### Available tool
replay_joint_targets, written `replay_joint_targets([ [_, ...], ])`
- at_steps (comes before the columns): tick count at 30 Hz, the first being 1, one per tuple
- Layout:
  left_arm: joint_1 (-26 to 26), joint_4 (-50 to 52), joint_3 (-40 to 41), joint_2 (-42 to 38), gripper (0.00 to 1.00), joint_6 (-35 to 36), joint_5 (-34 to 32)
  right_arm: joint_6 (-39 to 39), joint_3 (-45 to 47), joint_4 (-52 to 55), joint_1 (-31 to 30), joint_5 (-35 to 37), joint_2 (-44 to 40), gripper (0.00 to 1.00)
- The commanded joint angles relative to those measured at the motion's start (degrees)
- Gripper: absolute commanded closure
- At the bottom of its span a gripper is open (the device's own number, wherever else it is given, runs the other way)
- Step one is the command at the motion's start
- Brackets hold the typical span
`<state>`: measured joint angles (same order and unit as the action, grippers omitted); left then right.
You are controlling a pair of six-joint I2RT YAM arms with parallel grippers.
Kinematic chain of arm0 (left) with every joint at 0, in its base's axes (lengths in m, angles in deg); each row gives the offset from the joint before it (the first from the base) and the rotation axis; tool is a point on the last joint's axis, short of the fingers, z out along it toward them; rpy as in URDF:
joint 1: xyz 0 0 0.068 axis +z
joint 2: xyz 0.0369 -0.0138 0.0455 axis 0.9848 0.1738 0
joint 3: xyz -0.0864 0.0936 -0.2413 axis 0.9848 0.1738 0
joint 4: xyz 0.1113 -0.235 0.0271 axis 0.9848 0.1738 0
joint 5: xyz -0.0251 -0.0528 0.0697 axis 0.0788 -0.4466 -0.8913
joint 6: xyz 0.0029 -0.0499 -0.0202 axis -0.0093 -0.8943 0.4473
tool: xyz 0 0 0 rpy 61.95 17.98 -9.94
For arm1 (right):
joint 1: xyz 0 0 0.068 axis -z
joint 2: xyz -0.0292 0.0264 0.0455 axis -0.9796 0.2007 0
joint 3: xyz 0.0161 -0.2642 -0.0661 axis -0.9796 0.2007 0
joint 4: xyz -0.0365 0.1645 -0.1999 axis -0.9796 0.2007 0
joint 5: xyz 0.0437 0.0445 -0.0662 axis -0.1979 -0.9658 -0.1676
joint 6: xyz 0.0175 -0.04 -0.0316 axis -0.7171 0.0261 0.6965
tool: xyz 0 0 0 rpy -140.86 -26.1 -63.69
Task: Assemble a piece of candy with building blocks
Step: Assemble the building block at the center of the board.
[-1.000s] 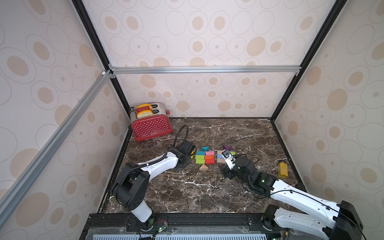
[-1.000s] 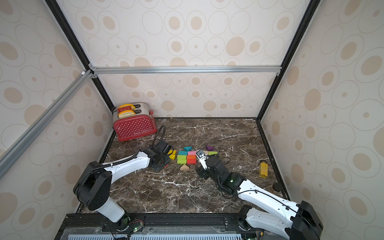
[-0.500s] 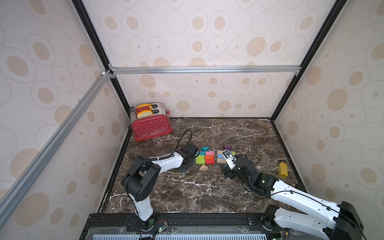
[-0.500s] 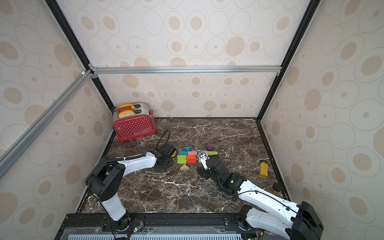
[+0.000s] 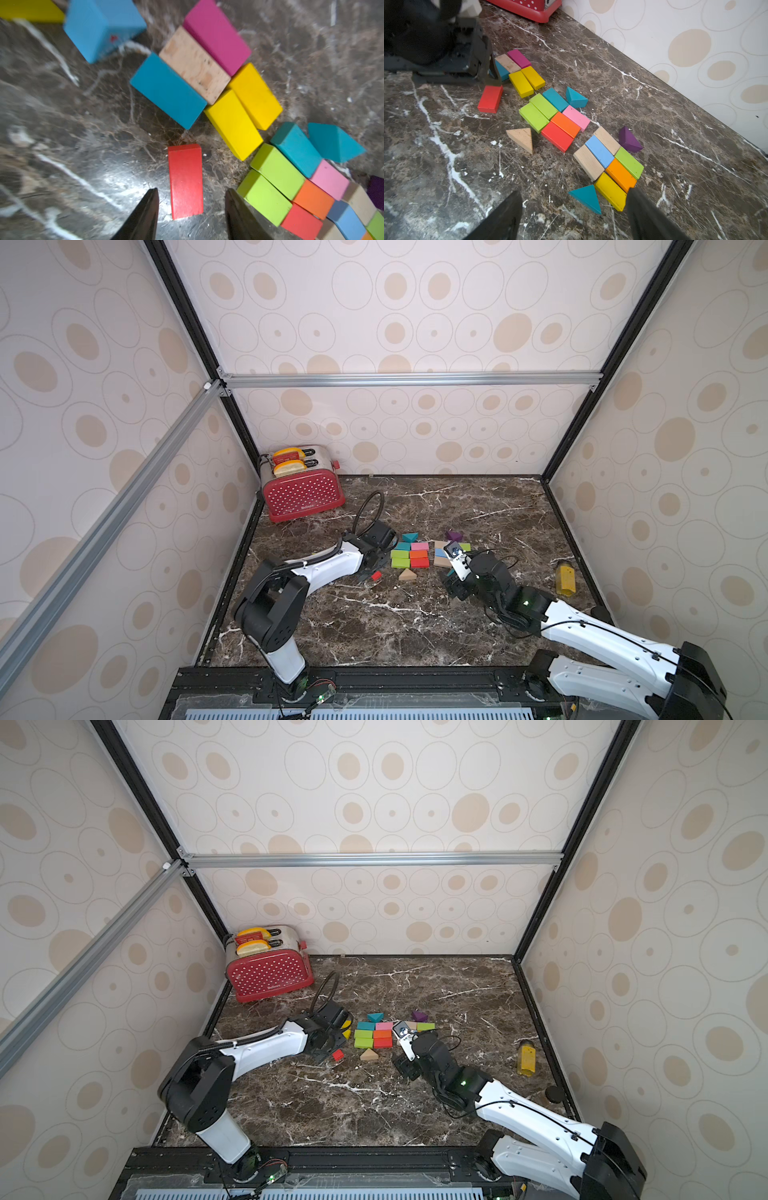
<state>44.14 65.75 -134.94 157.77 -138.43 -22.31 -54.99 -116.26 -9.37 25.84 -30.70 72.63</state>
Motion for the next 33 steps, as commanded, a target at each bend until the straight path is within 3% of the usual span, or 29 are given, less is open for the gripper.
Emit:
replay_joint_targets([
  [1,2.49,7.82,-2.19,-10.49,0.44,10.41,-5.96,2.24,-2.98,0.1,0.23,-9.55,3.62,0.18],
  [3,6.85,8.24,-0.54,-15.97,0.43,15.81,-3.08,3.09,-6.26,1.84,0.05,-15.06,8.56,0.18],
  [6,13.15,12.14,0.11,-22.4,0.42,23.13,0.02,3.61,-14.41,7.61,-0.78,-17.68,18.28,0.18],
  [15,24.85,17.95,3.4,-33.76,0.38,33.67,3.27,9.12,-33.69,13.1,-5.82,-11.88,40.76,0.16],
  [25,27.61,18.92,6.49,-37.78,0.36,37.54,2.03,10.87,-48.79,16.29,-7.52,-6.5,58.4,0.15],
  [33,27.84,19.33,7.6,-40.25,0.34,38.18,-0.4,11.44,-52.79,15.94,-7.95,-2.66,63.22,0.15],
])
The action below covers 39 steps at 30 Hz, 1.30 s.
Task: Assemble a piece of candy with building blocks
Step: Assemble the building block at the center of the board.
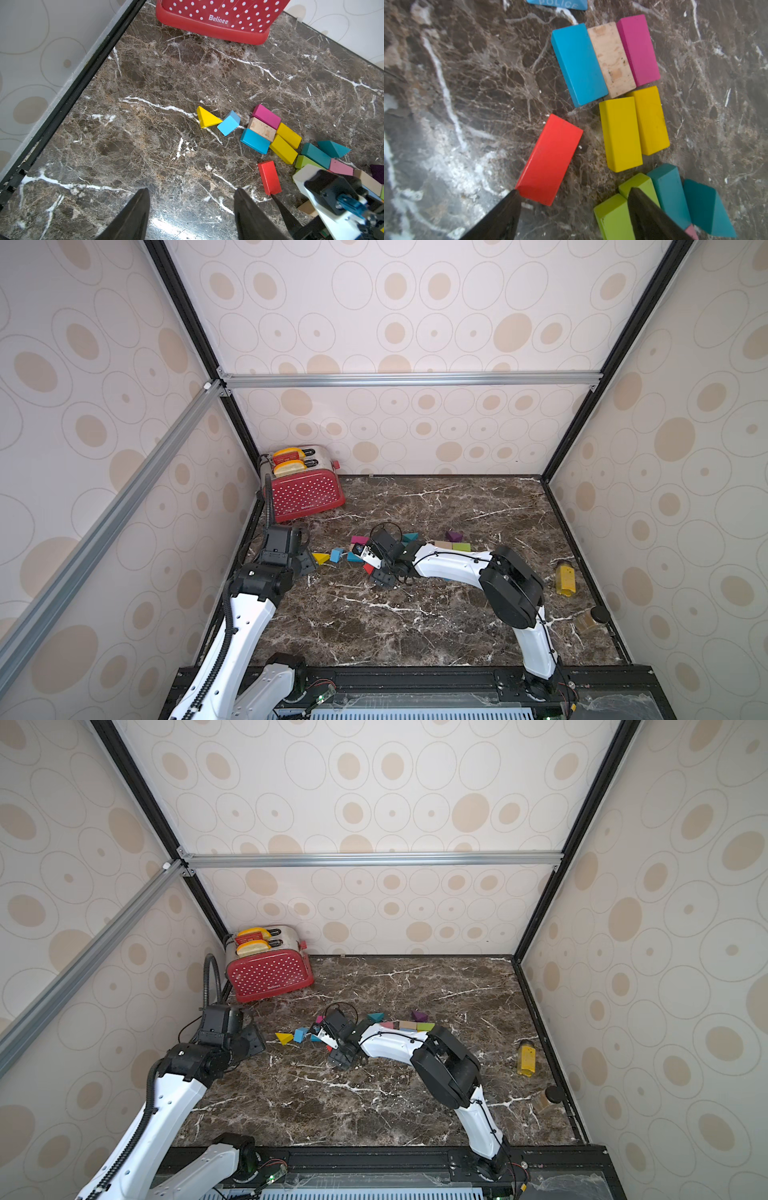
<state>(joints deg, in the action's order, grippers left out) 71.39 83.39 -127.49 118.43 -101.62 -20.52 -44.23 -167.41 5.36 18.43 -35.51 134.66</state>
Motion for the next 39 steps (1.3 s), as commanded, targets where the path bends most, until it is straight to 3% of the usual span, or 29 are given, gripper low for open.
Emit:
replay_joint_targets([
  [1,0.56,1.72,0.2,-1.12,0.34,1.38,-2.22,0.85,-1.91,1.3,-0.61,1.96,1.43,0.15],
  [21,0.57,1.03,1.02,-1.8,0.33,0.84,-1.44,1.65,-5.15,3.12,-2.41,-1.98,0.97,0.15],
  [39,0.6,1.02,1.29,-1.79,0.32,0.74,-1.34,4.42,-6.14,4.95,-2.29,5.26,5.79,0.16],
])
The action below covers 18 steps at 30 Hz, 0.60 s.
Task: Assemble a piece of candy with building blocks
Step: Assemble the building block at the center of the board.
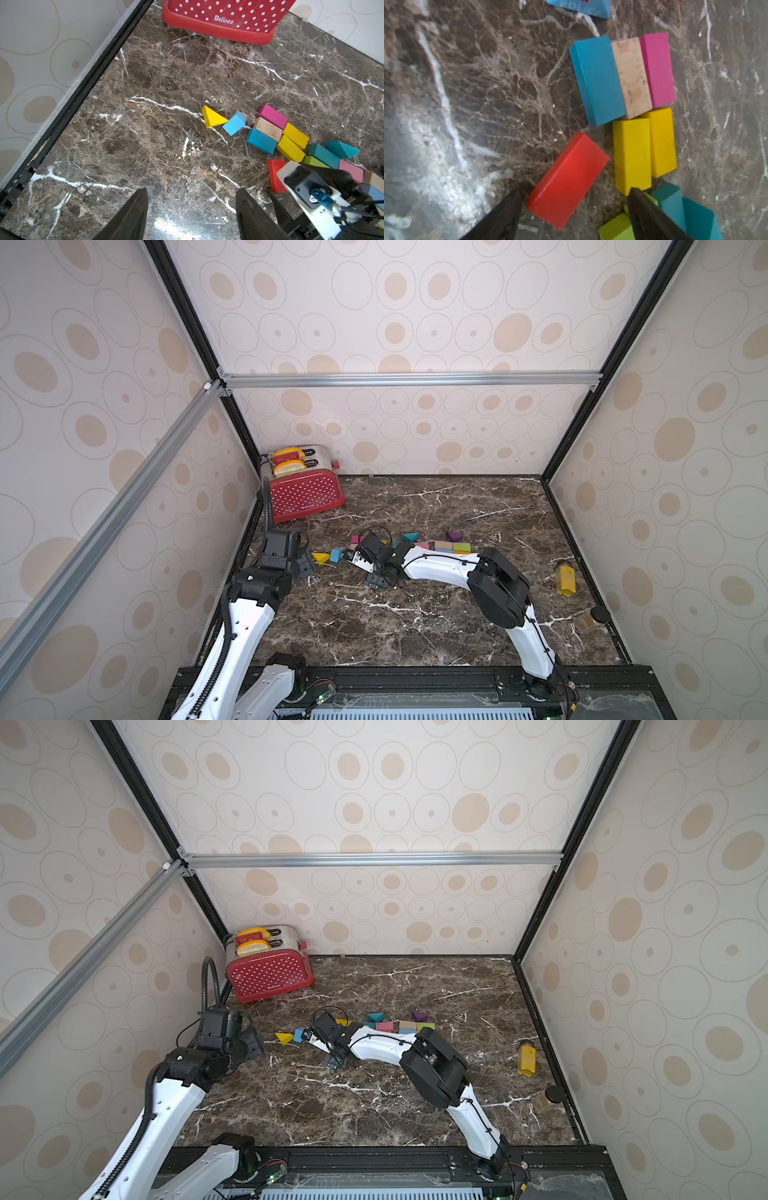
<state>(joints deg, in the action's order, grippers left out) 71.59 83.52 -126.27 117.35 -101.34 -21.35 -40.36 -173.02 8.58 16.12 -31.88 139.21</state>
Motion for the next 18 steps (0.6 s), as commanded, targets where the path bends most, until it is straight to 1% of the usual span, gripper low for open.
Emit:
replay_joint_targets([
  [1,0.37,0.89,0.06,-0.69,0.32,0.46,-0.51,0.64,-0.48,1.61,0.22,1.71,1.16,0.16],
  [9,0.4,0.8,0.24,-0.77,0.31,0.36,-0.34,0.27,-1.27,0.96,1.61,1.68,2.08,0.16],
  [18,0.38,0.54,0.32,-0.73,0.31,0.29,0.0,2.28,-0.62,-0.53,2.89,0.26,1.95,0.17],
])
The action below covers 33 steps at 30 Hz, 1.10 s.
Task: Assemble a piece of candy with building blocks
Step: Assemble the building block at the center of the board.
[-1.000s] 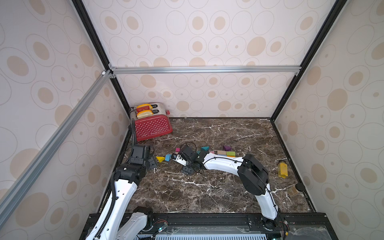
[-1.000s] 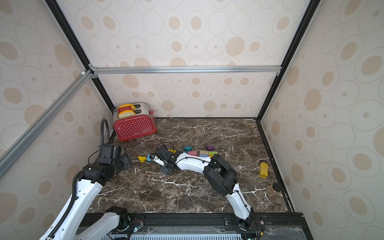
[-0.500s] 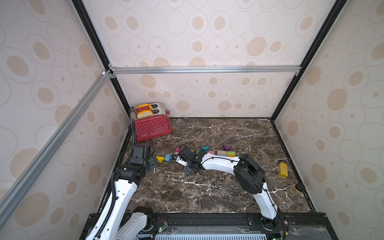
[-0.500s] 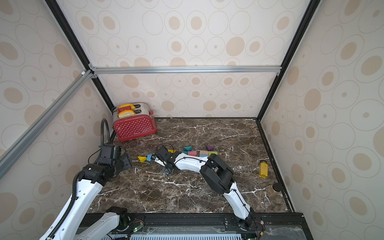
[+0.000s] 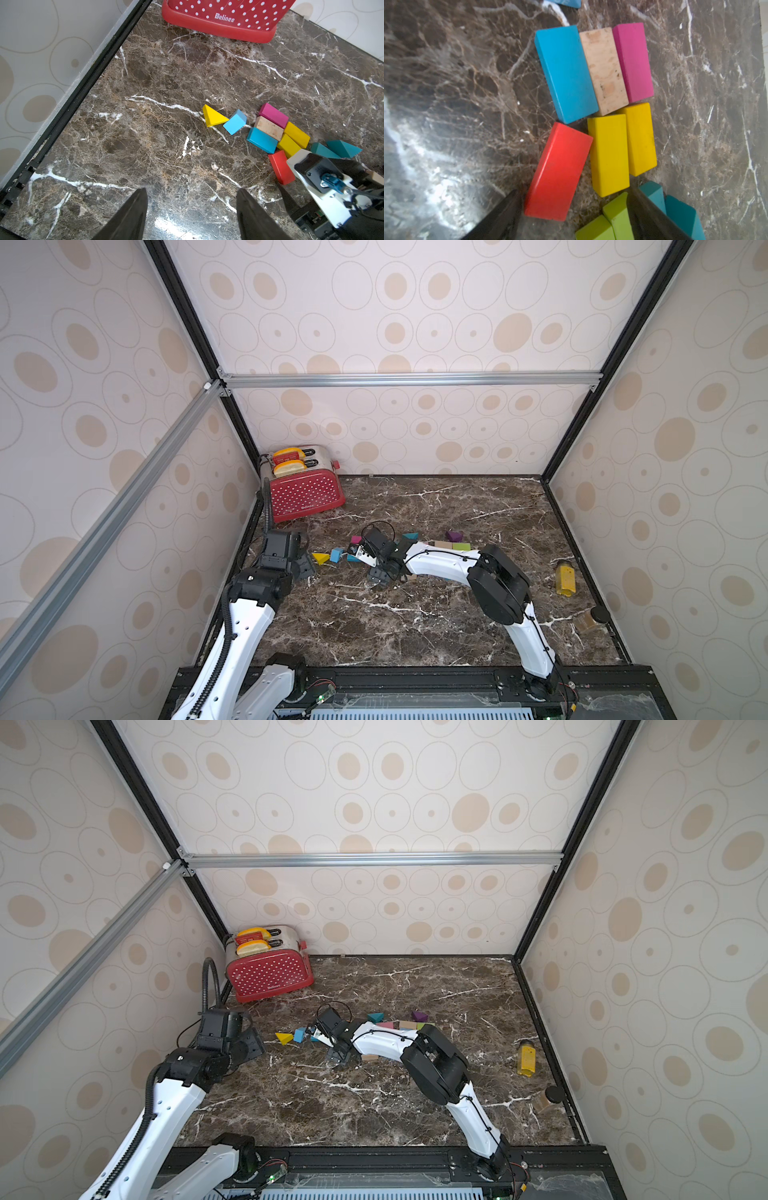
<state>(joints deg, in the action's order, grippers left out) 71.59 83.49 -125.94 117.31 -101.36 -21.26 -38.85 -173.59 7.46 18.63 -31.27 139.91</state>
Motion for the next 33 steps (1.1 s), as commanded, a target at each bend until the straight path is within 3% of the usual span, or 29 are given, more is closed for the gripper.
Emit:
replay_joint_targets([
  [1,0.34,0.6,-0.08,-0.64,0.31,0.3,-0.07,1.08,-0.06,0.54,0.45,-0.26,1.17,0.17],
  [23,0.35,-0.6,1.33,-0.05,0.3,-0.17,1.62,1.04,-0.12,-1.11,1.8,-2.36,-0.03,0.18],
  [33,0.17,-9.26,2.84,10.05,0.32,-0.56,9.51,-5.57,12.58,-5.14,1.85,-9.15,-18.09,0.18],
])
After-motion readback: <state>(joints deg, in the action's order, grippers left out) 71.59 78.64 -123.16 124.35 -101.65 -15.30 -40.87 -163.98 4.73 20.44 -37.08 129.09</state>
